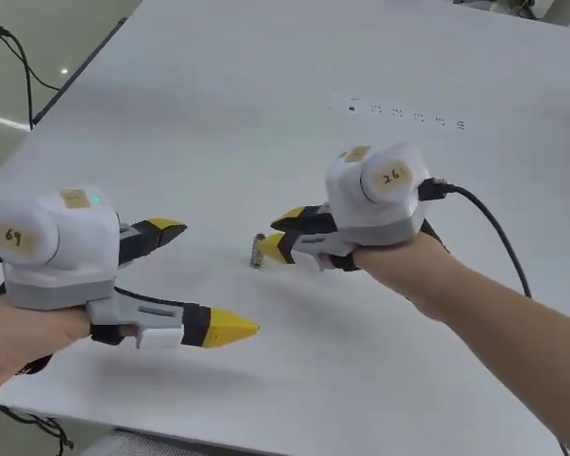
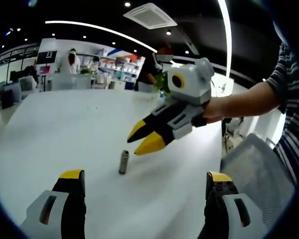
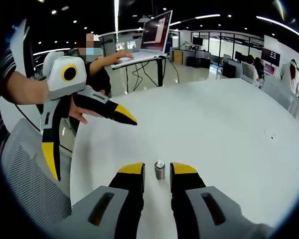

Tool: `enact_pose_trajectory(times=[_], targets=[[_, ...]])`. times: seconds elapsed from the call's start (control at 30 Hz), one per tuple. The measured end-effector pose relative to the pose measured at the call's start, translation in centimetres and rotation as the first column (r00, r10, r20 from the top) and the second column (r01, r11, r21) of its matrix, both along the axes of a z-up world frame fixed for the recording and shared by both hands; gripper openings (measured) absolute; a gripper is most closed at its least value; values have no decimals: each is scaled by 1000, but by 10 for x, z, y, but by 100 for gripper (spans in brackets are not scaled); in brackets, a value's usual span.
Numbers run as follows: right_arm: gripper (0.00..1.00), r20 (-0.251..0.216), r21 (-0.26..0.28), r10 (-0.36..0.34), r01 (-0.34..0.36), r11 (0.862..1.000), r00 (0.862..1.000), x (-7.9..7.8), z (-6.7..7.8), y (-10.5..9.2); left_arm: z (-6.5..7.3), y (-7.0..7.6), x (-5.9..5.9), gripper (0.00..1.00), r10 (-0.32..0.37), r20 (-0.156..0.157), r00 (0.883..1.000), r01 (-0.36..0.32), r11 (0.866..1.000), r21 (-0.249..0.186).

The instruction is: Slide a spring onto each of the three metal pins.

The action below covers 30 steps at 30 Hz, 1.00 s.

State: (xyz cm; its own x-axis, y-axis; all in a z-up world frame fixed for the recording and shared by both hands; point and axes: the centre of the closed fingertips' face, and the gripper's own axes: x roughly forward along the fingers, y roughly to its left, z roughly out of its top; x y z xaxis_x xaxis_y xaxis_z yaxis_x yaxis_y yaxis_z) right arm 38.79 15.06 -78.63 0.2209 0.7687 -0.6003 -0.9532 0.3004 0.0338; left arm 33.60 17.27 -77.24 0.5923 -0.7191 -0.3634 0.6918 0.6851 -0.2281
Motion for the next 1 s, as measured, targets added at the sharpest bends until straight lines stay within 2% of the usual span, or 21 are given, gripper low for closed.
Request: enact_pose_trajectory(times=[0.23,0.43,0.53,0.63,0.77,1.0], targets=[[27,15,42,-22,21,999,1000,-6,13,-14,8,-8,-2,98,-19,14,1000,19,1000,-2],[35,22,75,-45,43,996,999,-15,20,-34,12,-11,-1,98,-26,20,999,26,1000,0],[43,12,103,-69,68,992,998,-20,22,-45,13,-14,-1,98,-33,21,999,33,999,3],[52,-17,169,-91,93,981,996,-27,28,-54,9,-17,-3,98,-49,8,999,49,998,25],[55,-2,183,-129,127,975,992,-30,30,-70,11,-20,-3,98,-52,12,999,52,998,20],[63,12,179,-167,162,970,986,-37,23,-97,16,-25,-2,98,-52,16,999,52,999,2]])
